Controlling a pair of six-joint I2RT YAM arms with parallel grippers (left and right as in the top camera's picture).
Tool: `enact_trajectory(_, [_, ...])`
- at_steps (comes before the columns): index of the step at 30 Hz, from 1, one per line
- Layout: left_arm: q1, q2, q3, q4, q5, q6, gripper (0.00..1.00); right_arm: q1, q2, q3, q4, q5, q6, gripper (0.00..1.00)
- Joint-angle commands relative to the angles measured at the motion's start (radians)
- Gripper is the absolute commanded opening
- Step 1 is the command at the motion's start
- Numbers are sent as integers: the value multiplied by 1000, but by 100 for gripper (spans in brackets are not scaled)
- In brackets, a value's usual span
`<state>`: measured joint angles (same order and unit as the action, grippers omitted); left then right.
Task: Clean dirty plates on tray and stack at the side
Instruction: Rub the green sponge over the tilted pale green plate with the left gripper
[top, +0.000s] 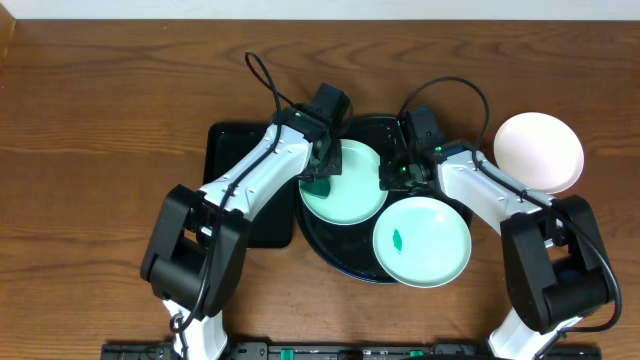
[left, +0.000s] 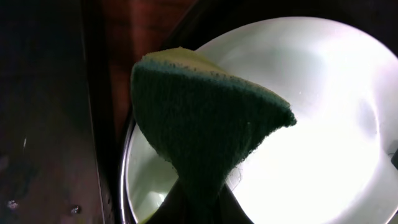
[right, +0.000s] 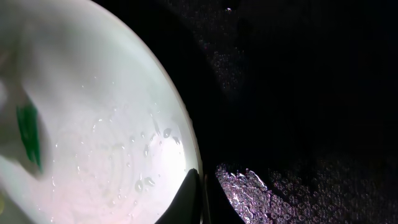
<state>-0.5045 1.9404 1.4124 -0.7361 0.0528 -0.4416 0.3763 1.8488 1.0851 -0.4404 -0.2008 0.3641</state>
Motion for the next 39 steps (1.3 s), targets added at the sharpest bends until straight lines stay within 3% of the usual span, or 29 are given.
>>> enact_trajectory(1, [1,1,-5,-6,-13,-2,7,5,15,-2,4,-9,2,1])
enact_trajectory(7, [1,1,-5,9,-13,-8,7,5,15,-2,5,-6,2,1])
enact_trajectory(21, [1,1,-37,25,-48,-154,7,5,15,-2,5,-6,2,1])
enact_trajectory(39, [1,36,-103,80,-60,-156,7,5,15,-2,6,-5,2,1])
